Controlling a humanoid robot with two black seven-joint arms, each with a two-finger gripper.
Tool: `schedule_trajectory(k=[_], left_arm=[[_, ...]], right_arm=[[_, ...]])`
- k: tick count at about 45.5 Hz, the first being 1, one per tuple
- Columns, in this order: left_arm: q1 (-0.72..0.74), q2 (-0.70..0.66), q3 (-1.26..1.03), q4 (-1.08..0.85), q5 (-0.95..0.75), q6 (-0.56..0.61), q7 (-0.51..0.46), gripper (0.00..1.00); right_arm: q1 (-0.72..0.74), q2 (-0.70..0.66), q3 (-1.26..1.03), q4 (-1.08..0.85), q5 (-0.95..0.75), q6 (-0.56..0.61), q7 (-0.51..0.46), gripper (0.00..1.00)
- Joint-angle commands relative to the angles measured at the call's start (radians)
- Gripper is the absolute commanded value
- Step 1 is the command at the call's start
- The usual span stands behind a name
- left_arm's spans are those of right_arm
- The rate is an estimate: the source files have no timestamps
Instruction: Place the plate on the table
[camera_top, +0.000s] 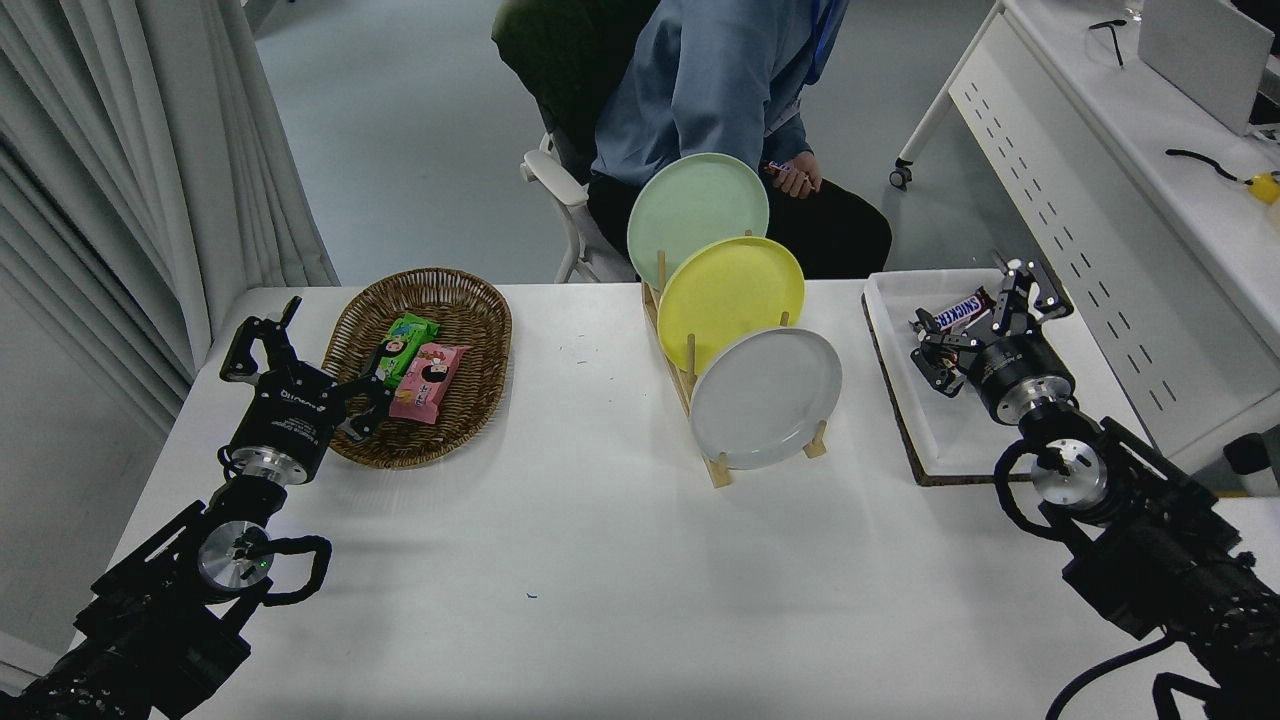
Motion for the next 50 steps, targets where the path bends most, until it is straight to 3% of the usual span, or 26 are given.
schedule_trajectory(k=[1, 9, 22, 36, 50], left_arm=[[0.000, 0.000, 0.000, 0.000, 0.000, 0.000, 0.000, 1.00], [0.000, 0.000, 0.000, 0.001, 0.000, 0.000, 0.000, 1.00], [0.000, 0.000, 0.000, 0.000, 0.000, 0.000, 0.000, 1.00], [0.000, 0.000, 0.000, 0.001, 0.000, 0.000, 0.000, 1.00], [0.000, 0.000, 0.000, 0.001, 0.000, 0.000, 0.000, 1.00]], right_arm=[[0.097, -0.125, -0.348, 0.064, 0.004, 0.009, -0.002, 1.00], [0.149, -0.274, -0.566, 0.362, 0.007, 0.011, -0.002, 1.00], [0.307, -0.332, -0.911, 0.518, 0.180, 0.011, -0.002, 1.00], [0.348, -0.326, -0.939, 0.589, 0.323, -0.018, -0.003, 1.00], [0.400, -0.278, -0.960, 0.638, 0.565, -0.190, -0.055, 1.00]])
